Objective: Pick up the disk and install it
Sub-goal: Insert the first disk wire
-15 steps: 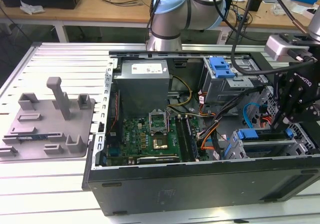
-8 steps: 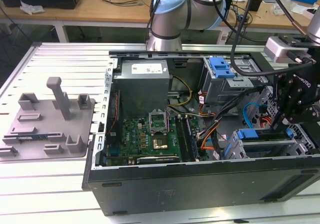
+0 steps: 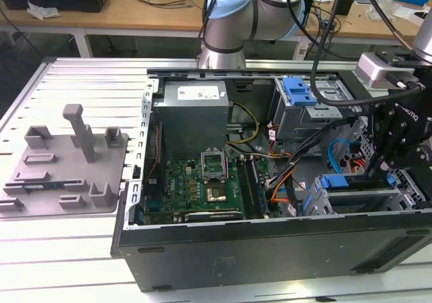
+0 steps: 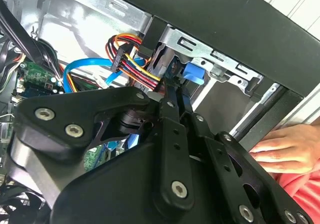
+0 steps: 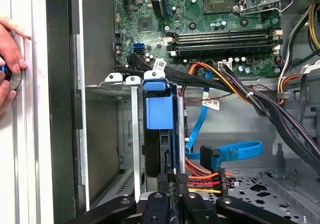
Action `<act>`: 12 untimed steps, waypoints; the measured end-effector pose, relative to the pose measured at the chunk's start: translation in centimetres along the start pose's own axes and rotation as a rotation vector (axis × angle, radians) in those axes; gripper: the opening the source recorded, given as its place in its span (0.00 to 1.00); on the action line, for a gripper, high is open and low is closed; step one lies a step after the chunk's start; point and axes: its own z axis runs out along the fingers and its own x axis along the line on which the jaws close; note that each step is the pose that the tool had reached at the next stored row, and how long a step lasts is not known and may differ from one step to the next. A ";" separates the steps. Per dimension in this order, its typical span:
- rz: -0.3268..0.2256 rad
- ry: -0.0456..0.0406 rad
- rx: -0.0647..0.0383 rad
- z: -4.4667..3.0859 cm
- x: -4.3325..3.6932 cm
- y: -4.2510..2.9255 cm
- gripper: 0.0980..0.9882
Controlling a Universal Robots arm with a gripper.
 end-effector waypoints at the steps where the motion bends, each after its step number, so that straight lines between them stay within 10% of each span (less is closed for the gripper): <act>1: 0.000 -0.0004 0.000 0.02 0.01 0.00 0.07; 7: 0.000 0.0012 0.000 -0.90 0.09 0.02 0.30; 12: 0.000 0.0062 0.000 -2.36 0.03 0.05 0.30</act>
